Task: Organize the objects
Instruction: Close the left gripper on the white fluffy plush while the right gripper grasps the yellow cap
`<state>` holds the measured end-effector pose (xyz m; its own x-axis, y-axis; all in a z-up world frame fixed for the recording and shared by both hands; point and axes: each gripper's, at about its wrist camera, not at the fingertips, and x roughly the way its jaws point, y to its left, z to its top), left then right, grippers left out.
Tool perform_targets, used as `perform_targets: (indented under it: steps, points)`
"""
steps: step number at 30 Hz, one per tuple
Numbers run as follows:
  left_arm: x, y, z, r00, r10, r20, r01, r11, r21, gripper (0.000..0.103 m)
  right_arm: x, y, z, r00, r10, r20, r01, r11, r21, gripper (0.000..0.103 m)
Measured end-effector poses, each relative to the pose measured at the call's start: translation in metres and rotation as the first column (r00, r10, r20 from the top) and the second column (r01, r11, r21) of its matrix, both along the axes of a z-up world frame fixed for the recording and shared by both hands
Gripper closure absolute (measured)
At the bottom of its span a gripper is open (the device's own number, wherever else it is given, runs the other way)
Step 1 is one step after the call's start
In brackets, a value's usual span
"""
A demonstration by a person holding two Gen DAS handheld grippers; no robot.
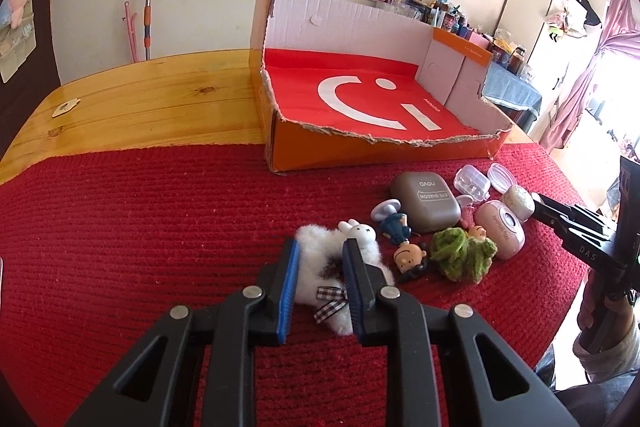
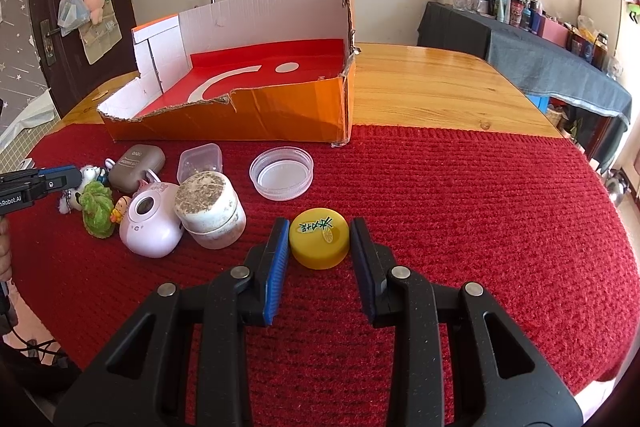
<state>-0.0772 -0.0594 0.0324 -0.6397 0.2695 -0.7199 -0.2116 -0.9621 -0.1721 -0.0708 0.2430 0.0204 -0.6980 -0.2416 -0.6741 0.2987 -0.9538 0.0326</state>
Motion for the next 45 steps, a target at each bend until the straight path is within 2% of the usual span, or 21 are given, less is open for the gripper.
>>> perform_targets:
  steps: [2,4,7,11,12,14,15,17,20,21,22,23,25,26,28,29,35,41,44,45]
  points:
    - [0.002,0.003,0.001,1.0,0.0,-0.003,0.0,1.0,-0.011,0.071,0.0,0.0,0.0,1.0,0.001,0.0,-0.001,1.0,-0.002,0.074]
    - [0.004,0.007,-0.001,1.0,-0.009,-0.002,0.009,1.0,-0.008,0.047,0.0,0.0,0.0,1.0,0.003,0.003,-0.003,1.0,-0.003,0.074]
    - [0.002,0.012,-0.007,1.0,-0.013,0.011,0.014,1.0,-0.017,0.041,0.001,0.0,0.0,1.0,0.008,0.004,-0.007,1.0,-0.007,0.074]
    - [0.003,0.016,-0.008,1.0,-0.006,-0.008,0.006,0.999,-0.035,0.04,0.001,-0.002,-0.002,1.0,0.007,0.005,-0.007,1.0,-0.003,0.073]
    - [0.003,0.016,-0.009,1.0,-0.004,-0.011,0.003,0.999,-0.037,0.04,0.001,-0.002,-0.003,1.0,0.009,0.004,-0.009,1.0,-0.002,0.07]
    - [0.003,0.018,-0.01,1.0,-0.001,-0.017,0.0,0.999,-0.045,0.04,0.002,-0.004,-0.003,1.0,0.015,-0.001,-0.015,1.0,-0.002,0.044]
    - [0.004,0.018,-0.01,1.0,0.0,-0.021,-0.001,0.999,-0.049,0.04,0.004,-0.004,-0.002,1.0,0.013,-0.014,-0.013,1.0,0.0,0.026]
    - [0.004,0.02,-0.01,1.0,0.005,-0.027,-0.007,0.999,-0.051,0.04,0.006,-0.005,-0.002,0.999,0.008,-0.031,-0.008,1.0,0.019,0.026]
    - [0.006,0.021,-0.012,0.999,0.016,-0.041,-0.018,0.998,-0.065,0.044,0.004,-0.005,-0.006,1.0,0.004,-0.022,-0.004,1.0,0.018,0.027]
    - [0.007,0.02,-0.012,0.999,0.018,-0.044,-0.021,0.998,-0.061,0.045,0.004,-0.004,-0.007,1.0,0.0,-0.025,0.001,1.0,0.019,0.032]
    - [0.007,0.019,-0.011,0.999,0.021,-0.047,-0.024,0.998,-0.052,0.047,0.005,-0.004,-0.006,0.999,-0.005,-0.033,0.006,1.0,0.028,0.044]
    - [0.008,0.018,-0.011,0.999,0.024,-0.048,-0.026,0.999,-0.042,0.048,0.005,-0.004,-0.006,0.999,-0.005,-0.038,0.007,0.999,0.036,0.05]
    - [0.009,0.016,-0.01,0.998,0.028,-0.048,-0.029,0.999,-0.029,0.051,0.004,-0.003,-0.006,0.999,0.007,-0.033,-0.006,1.0,0.021,0.069]
    - [0.01,0.015,-0.009,0.998,0.031,-0.051,-0.032,0.999,-0.026,0.052,0.004,-0.002,-0.005,0.999,0.009,-0.034,-0.009,1.0,0.016,0.074]
    - [0.013,0.014,-0.006,0.997,0.035,-0.067,-0.037,0.999,-0.038,0.063,0.005,-0.002,-0.005,0.999,0.013,-0.039,-0.013,1.0,0.011,0.074]
    - [0.014,0.014,-0.004,0.996,0.036,-0.077,-0.039,0.998,-0.04,0.065,0.006,-0.002,-0.004,0.999,0.015,-0.042,-0.014,1.0,0.003,0.074]
    - [0.009,0.008,-0.004,0.999,0.029,-0.042,-0.029,1.0,0.001,0.065,0.007,-0.001,0.002,0.998,0.017,-0.055,-0.018,1.0,-0.015,0.074]
    - [0.01,0.01,-0.003,0.998,0.021,-0.051,-0.022,1.0,-0.008,0.067,0.008,0.0,0.003,0.998,0.015,-0.06,-0.015,1.0,-0.003,0.074]
    - [0.011,0.007,0.002,0.998,0.021,-0.061,-0.021,1.0,0.002,0.076,0.007,0.002,0.004,0.998,0.011,-0.058,-0.011,1.0,-0.01,0.074]
    - [0.011,0.007,0.003,0.998,0.021,-0.063,-0.021,1.0,0.003,0.085,0.007,0.003,0.004,0.998,0.011,-0.058,-0.012,1.0,-0.012,0.074]
